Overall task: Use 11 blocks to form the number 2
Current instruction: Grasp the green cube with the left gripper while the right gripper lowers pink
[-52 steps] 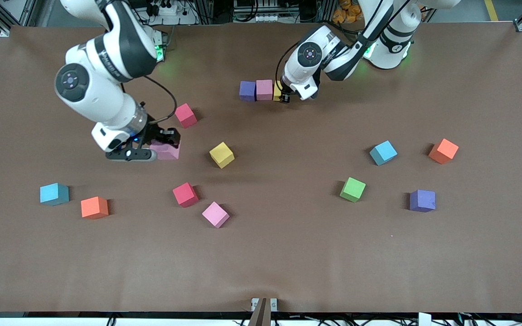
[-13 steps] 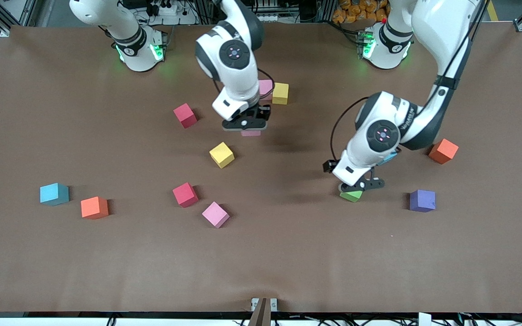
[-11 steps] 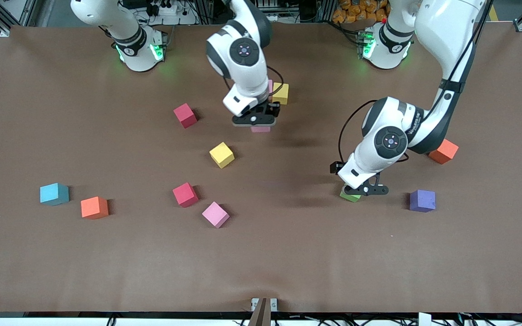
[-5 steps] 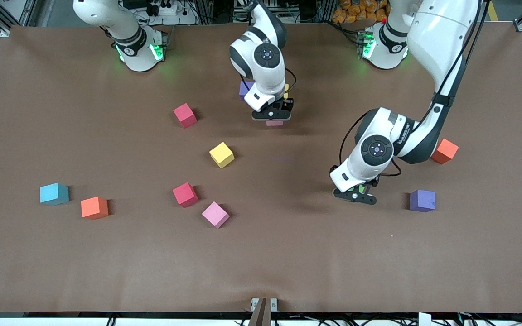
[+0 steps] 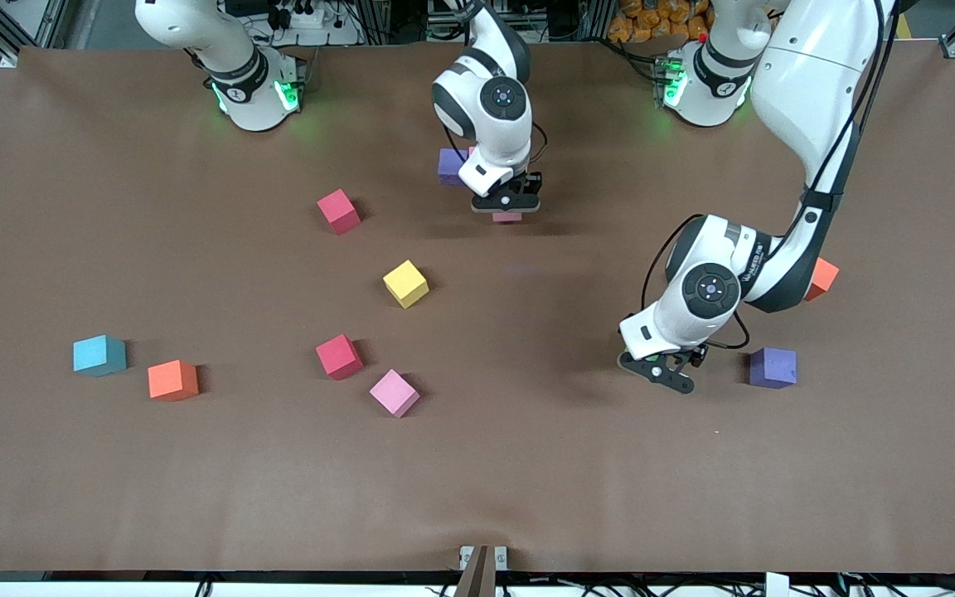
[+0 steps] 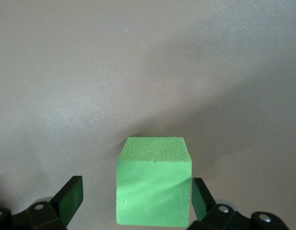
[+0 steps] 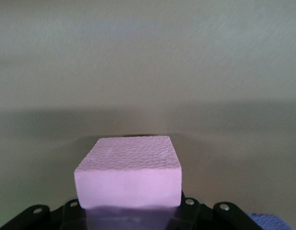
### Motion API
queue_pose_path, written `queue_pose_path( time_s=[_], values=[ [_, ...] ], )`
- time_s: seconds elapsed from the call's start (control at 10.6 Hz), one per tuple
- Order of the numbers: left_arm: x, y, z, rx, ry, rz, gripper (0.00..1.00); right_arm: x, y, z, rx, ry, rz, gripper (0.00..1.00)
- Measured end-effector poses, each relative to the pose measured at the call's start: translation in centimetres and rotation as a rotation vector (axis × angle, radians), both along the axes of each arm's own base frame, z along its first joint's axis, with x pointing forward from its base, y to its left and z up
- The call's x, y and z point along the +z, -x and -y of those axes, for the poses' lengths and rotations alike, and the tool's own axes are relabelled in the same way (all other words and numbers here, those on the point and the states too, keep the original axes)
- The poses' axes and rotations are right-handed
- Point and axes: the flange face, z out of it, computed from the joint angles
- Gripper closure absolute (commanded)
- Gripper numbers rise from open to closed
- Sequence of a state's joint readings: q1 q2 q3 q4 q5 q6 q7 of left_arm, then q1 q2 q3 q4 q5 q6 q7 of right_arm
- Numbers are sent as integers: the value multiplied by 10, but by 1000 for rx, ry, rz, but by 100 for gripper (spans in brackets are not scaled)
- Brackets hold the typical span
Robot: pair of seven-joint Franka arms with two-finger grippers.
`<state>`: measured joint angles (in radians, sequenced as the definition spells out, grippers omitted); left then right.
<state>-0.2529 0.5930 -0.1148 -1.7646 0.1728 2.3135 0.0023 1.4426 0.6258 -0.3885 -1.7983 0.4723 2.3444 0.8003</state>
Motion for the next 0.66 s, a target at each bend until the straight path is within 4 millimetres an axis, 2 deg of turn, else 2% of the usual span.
queue_pose_path(
  time_s=[0.38,0.47,0.66],
  values=[
    [-13,2,2,-4,2,-7,0,-16,19,-10,21,0,0,49],
    [-15,2,2,-4,1,-10,9,-17,23,-12,26,0,-3,49],
    [-18,3,3,-6,0,-14,37,-19,26,-13,31,0,-7,49]
  ],
)
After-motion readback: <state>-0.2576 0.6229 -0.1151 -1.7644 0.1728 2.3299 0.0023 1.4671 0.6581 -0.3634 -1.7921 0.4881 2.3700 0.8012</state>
